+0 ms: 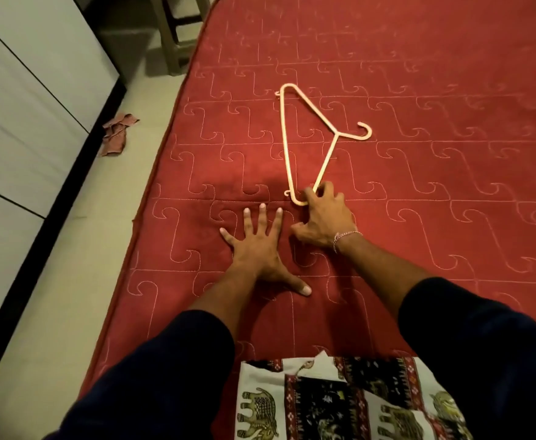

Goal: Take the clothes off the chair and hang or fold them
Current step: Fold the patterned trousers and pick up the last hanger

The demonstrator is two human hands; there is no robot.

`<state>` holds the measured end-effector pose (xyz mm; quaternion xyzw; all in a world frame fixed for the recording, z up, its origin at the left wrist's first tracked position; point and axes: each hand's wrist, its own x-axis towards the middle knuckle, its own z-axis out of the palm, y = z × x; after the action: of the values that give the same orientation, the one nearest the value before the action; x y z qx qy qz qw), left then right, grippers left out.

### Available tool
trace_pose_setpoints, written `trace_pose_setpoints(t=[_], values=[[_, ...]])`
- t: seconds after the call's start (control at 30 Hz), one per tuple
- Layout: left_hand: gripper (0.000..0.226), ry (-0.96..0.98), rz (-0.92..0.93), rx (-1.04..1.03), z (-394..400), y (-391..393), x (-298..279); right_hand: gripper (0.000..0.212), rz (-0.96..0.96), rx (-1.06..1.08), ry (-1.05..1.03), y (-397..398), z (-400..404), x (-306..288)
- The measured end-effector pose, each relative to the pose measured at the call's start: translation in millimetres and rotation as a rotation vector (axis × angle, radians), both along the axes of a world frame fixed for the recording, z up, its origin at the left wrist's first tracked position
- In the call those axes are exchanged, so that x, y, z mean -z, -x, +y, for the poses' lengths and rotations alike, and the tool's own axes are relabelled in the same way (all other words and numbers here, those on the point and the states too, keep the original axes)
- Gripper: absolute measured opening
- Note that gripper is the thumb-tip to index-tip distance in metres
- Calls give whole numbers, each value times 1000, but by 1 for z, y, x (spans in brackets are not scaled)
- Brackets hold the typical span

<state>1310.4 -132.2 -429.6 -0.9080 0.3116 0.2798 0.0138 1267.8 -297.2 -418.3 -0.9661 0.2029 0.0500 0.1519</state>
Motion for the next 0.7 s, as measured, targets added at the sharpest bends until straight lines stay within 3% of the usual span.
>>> trace_pose_setpoints(t=[0.2, 0.4, 0.57, 0.7], values=[[178, -19, -48, -24, -1, 6, -7, 49, -214, 237, -211, 51, 12, 13], [174, -58, -133, -166, 5, 31, -17, 35, -174, 338, -195, 96, 28, 6], [144, -90, -200, -261, 11, 68, -32, 59, -65, 453, -301, 138, 32, -13], [80, 53, -134, -225, 37, 75, -40, 30, -168, 407, -483, 175, 42, -35]])
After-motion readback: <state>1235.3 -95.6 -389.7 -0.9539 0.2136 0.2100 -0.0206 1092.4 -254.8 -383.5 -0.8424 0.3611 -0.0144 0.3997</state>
